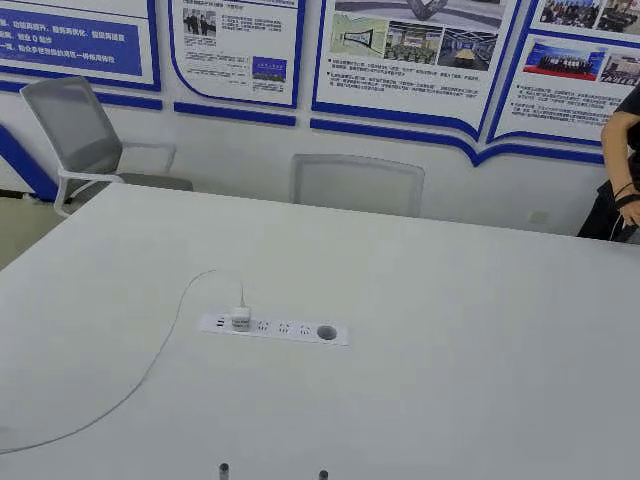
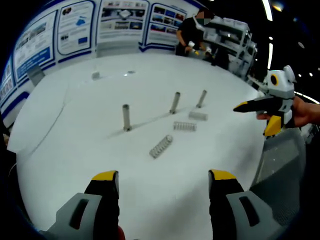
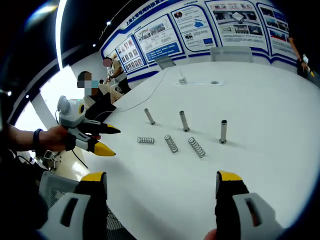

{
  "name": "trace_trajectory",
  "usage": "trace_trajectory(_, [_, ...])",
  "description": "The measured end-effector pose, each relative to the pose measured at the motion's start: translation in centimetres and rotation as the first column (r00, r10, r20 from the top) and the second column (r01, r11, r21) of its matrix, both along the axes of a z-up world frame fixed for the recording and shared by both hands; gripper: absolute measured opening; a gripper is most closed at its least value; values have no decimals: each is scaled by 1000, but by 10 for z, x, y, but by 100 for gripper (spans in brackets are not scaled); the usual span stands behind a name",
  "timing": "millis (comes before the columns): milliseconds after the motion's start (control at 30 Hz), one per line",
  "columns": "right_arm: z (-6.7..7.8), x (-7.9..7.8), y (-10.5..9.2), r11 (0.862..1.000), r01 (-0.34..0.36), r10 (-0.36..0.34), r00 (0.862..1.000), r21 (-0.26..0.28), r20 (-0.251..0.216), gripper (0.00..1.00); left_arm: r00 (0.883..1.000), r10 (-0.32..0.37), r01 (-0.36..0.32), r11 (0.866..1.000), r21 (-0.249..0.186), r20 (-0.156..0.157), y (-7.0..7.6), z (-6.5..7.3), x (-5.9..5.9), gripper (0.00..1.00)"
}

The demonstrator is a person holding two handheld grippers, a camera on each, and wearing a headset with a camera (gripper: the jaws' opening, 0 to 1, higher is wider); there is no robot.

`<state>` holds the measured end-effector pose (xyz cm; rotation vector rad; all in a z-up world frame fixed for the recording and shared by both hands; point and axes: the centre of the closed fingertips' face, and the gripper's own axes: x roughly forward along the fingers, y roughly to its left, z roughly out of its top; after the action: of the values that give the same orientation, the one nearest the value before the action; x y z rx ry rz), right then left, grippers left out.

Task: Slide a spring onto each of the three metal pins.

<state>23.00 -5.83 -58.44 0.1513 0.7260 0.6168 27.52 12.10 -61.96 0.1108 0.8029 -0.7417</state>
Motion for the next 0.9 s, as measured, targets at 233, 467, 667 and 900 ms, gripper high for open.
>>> trace_trajectory(233, [-2,-4,1,1000,-1,1,1000,0,-7,91,1000,-10,10,1000,-5,-12,-5,-6,0,74])
trace_trajectory(467, [-2,-4,1,1000,-1,1,1000,0,-9,91,1000,-21,21,1000,-9,-11,-12,-9,6,72])
trace_trajectory(667, [-2,-4,1,1000,-4,4,1000,-1,-9,91,999,-44,44,999,-11,-5,-22,-10,14,71])
trace_trajectory(900, [-3,-5,1,1000,-17,17,1000,-12,-7,91,997,-76,76,997,-21,-14,-35,-13,23,67])
